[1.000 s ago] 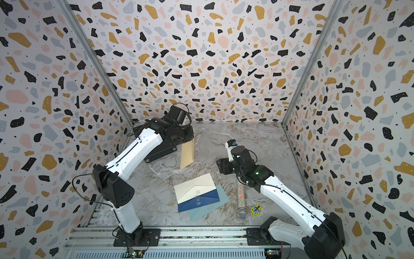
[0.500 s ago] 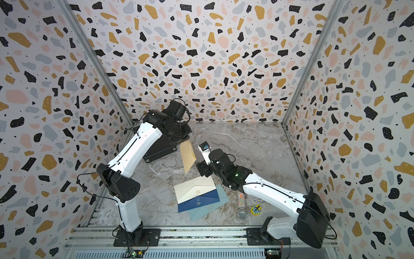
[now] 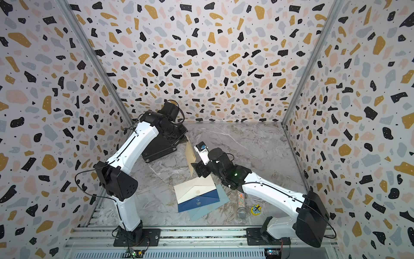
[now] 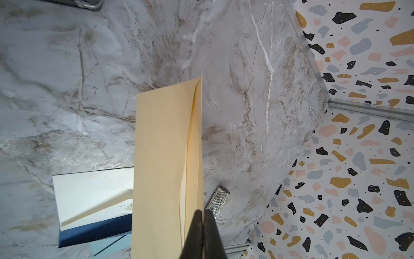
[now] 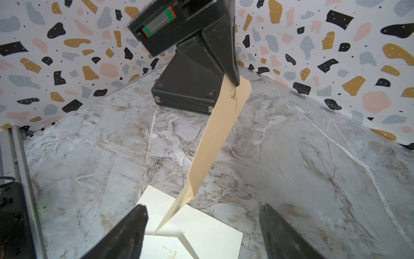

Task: Take the letter paper out of the envelope
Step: Pick up the envelope from the envelope.

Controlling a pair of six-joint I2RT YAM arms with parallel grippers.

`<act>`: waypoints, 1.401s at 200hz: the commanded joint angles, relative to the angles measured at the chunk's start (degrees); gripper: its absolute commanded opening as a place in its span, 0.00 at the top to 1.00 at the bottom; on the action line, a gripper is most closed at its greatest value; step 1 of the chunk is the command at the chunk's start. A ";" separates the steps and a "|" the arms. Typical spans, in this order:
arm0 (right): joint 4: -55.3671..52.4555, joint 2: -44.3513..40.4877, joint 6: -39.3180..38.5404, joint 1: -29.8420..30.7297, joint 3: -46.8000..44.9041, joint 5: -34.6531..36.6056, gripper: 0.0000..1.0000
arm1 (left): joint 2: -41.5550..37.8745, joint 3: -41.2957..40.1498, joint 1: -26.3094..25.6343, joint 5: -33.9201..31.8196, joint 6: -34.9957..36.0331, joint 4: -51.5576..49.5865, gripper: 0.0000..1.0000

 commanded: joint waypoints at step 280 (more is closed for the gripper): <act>15.15 0.33 52.41 -26.70 7.09 -16.05 1.00 | -24.76 -49.05 4.32 21.40 -10.43 75.25 0.23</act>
